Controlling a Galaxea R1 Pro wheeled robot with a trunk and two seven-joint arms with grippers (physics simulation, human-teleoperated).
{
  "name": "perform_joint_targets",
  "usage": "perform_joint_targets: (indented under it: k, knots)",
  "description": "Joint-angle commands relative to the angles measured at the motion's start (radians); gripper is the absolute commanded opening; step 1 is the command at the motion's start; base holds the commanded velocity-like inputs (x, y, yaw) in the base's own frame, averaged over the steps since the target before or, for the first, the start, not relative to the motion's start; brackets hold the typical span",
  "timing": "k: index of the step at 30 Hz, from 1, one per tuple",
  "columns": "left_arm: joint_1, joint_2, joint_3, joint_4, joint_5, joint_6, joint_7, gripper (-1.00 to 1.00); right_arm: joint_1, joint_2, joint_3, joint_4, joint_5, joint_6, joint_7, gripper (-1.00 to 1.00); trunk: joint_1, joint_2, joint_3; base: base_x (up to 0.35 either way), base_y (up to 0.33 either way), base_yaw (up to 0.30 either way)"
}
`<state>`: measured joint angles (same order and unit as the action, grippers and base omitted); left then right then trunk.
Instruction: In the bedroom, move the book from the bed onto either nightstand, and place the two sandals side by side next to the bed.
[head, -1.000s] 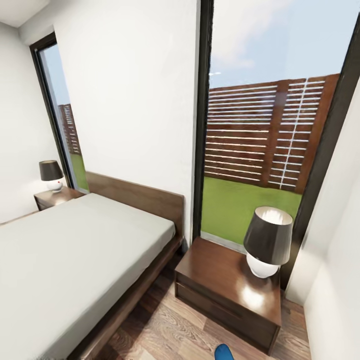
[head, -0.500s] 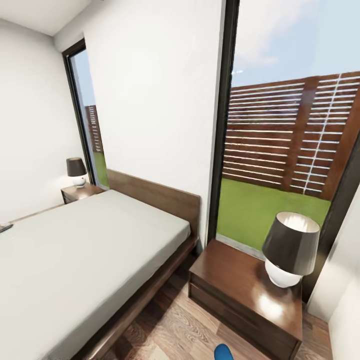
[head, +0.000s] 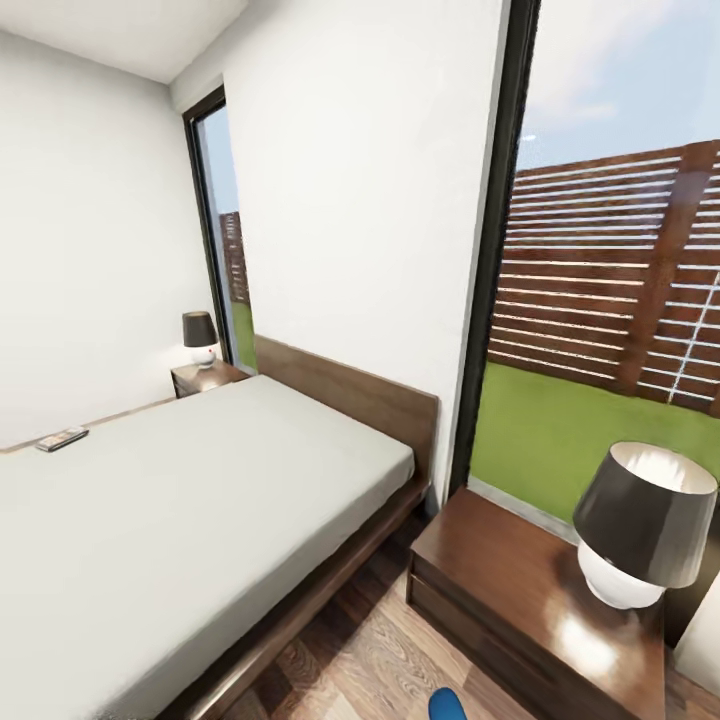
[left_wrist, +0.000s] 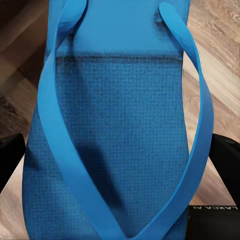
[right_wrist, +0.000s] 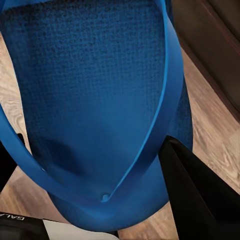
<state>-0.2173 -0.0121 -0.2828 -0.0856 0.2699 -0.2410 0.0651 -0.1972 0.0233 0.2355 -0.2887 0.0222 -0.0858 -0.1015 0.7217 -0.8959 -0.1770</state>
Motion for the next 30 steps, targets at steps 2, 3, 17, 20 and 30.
perform_joint_targets:
  k: [2,3,17,20,30]
  knots:
    - [-0.001,0.0,-0.009,0.001,0.007,-0.004,0.004,-1.0,-0.001,0.0,0.007,0.0,0.001,-0.002,-0.009,-1.0,0.0,-0.001,-0.001,0.12,-0.027,0.251]
    - [-0.001,0.0,-0.009,0.001,0.007,-0.003,0.004,-1.0,-0.001,0.0,0.007,0.001,0.001,-0.002,-0.009,-1.0,0.0,-0.001,-0.001,0.11,-0.047,0.251]
    - [-0.001,0.0,-0.009,0.001,0.007,-0.004,0.004,-1.0,-0.001,0.001,0.008,0.002,0.001,-0.002,-0.009,-1.0,0.0,-0.001,-0.001,0.028,-0.016,0.251]
    - [-0.001,0.0,-0.009,0.001,0.007,-0.004,0.004,-1.0,-0.001,0.001,0.008,0.002,0.001,-0.002,-0.009,-1.0,0.0,-0.001,-0.001,0.001,0.0,0.251]
    - [-0.001,0.0,-0.009,0.001,0.007,-0.004,0.003,-1.0,-0.001,0.001,0.008,0.002,0.001,-0.002,-0.009,-1.0,0.0,-0.001,-0.001,0.0,0.0,0.251]
